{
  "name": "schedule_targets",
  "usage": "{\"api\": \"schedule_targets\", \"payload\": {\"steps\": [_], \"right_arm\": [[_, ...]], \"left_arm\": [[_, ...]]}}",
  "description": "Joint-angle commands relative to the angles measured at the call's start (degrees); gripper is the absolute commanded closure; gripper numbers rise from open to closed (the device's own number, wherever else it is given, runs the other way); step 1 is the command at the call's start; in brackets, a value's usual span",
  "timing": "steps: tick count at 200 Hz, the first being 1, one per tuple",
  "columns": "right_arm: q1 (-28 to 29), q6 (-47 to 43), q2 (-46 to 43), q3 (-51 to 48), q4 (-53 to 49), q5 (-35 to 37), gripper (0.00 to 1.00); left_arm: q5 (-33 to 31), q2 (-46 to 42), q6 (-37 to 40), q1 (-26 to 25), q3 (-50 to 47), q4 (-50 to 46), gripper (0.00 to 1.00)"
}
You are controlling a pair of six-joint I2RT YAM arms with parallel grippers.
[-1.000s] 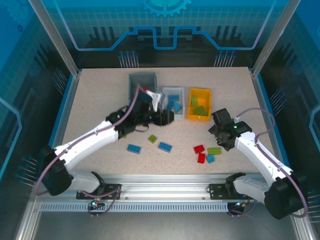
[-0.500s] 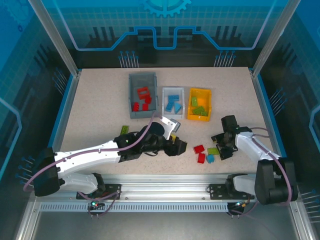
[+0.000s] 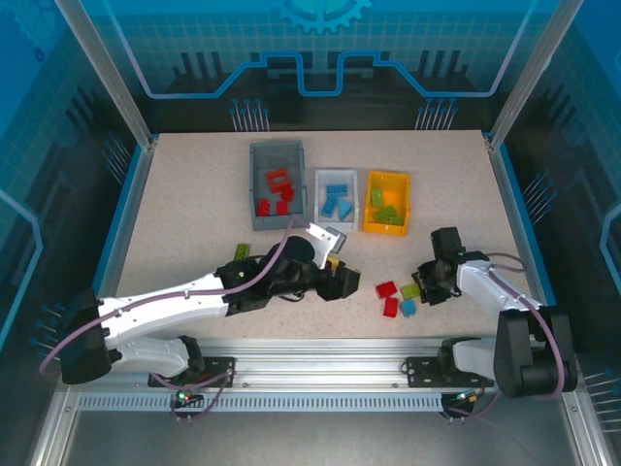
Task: Sort the legos into containers by color
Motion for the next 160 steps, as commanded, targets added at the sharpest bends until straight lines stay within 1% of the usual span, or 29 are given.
{"api": "schedule_targets", "payload": {"steps": [1, 20, 38, 54, 73, 95, 112, 137, 160], "right_arm": [[0.3, -6.6, -1.2, 6.4, 4.0, 2.8, 0.79], [4.0, -14.2, -1.7, 14.1, 1.6, 8.7, 0.79], [9.5, -21.8, 0.4, 22.4, 0.2, 15.8, 0.78], [13.7, -28.9, 6.4, 30.0, -0.8, 20.7, 0.78], [16.3, -35.8, 15.7, 39.5, -1.7, 24.8, 0.78], [16.1, -39.9, 26.3, 49.7, -3.6, 28.2, 0.78], [15.7, -42.1, 33.6, 55.9, -4.3, 30.2, 0.78], [14.4, -43.6, 41.9, 62.8, -5.2, 30.2, 0.78], [13.0, -43.0, 47.9, 67.4, -7.8, 28.1, 0.78]], "left_arm": [[-2.8, -1.8, 0.7, -0.2, 0.3, -1.1, 0.40], [-5.3, -1.8, 0.8, -0.2, 1.8, -2.8, 0.40], [-8.3, -1.2, 0.7, -0.1, 3.8, -4.4, 0.40], [-10.0, -0.4, 0.0, 0.8, 6.1, -5.0, 0.40], [-12.6, 1.4, 0.2, 1.3, 9.4, -5.8, 0.40], [-12.7, 4.3, -0.4, 2.9, 12.9, -7.0, 0.40], [-12.6, 5.4, -0.1, 3.2, 13.9, -6.6, 0.40], [-12.5, 5.5, -0.4, 3.3, 13.7, -6.9, 0.40], [-12.4, 4.6, -1.3, 3.2, 11.9, -7.2, 0.40]]}}
